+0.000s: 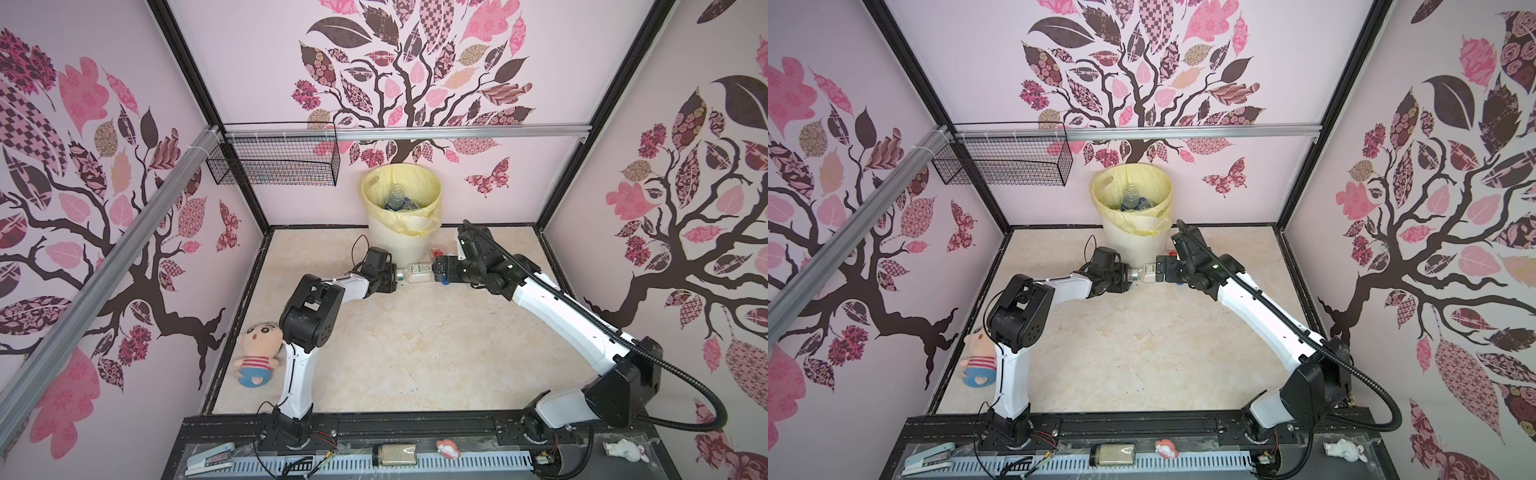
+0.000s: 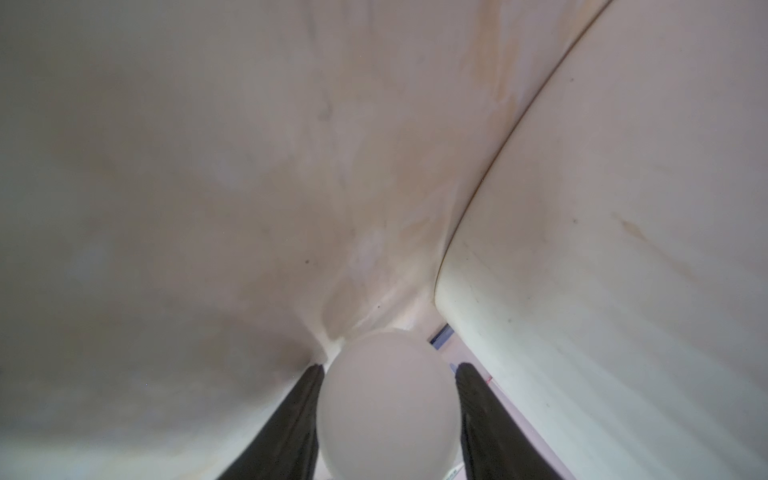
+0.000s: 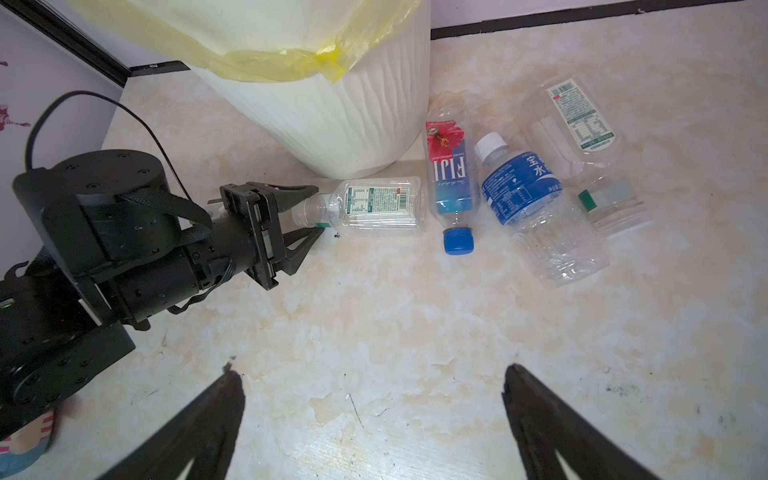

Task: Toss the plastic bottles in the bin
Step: 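Close left gripper on the white cap while right gripper grasps the green-label bottle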

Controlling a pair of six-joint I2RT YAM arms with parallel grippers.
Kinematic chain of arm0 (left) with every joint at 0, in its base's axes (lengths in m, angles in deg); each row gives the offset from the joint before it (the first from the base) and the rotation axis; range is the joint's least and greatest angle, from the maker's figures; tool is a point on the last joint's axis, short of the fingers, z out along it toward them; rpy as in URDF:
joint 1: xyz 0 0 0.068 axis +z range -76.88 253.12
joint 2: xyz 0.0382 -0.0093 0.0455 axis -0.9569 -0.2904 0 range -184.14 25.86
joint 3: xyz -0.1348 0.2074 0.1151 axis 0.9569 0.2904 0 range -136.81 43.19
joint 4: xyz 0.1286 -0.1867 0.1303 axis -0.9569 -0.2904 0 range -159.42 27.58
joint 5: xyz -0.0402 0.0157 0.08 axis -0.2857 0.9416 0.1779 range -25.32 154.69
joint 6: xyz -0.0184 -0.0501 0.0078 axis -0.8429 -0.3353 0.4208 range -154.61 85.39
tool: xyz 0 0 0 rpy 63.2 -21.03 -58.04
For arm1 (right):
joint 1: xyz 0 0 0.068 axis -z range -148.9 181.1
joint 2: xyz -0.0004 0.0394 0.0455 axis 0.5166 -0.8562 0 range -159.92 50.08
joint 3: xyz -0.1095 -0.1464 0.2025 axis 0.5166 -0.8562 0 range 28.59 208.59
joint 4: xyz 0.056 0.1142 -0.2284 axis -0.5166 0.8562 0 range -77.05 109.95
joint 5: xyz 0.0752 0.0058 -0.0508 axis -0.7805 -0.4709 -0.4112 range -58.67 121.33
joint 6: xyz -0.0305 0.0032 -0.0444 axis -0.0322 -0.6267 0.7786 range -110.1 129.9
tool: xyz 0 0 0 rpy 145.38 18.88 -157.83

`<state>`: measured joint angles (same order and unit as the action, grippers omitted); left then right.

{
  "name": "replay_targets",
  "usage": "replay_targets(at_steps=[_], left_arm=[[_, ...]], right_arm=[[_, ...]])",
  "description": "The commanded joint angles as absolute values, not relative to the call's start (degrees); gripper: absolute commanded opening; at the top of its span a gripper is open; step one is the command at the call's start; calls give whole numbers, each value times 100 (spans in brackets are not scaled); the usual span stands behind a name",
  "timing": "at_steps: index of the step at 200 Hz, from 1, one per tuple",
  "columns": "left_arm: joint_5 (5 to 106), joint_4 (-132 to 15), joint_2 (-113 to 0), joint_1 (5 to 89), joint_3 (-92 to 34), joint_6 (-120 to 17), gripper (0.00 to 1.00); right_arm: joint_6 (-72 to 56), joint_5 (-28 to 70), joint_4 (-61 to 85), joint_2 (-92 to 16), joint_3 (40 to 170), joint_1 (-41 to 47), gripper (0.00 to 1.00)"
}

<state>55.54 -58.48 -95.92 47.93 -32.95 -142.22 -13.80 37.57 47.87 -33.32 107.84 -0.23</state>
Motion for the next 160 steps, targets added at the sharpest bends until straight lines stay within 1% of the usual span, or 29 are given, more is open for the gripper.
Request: replay_targets(at_steps=[1, 52, 100, 133, 160], left_arm=[[5541, -5663, -9672, 4763, -3286, -14154, 45], [5433, -5746, -9426, 4781, -3349, -13736, 32], [5229, -5786, -9097, 4802, -3115, -13452, 24], [5032, -5746, -8781, 4846, -2796, -13366, 20], [4867, -5709, -8382, 4904, -2515, -13358, 20]], right_arm=[[-1286, 3849, 4896, -3324, 10984, -22, 99], [-1338, 3854, 4881, -3281, 10960, -23, 100], [-1477, 3841, 4907, -3223, 10887, -19, 100], [-1683, 3687, 4883, -3231, 10807, -10, 99], [-1911, 3530, 4882, -3261, 10737, 8, 99]])
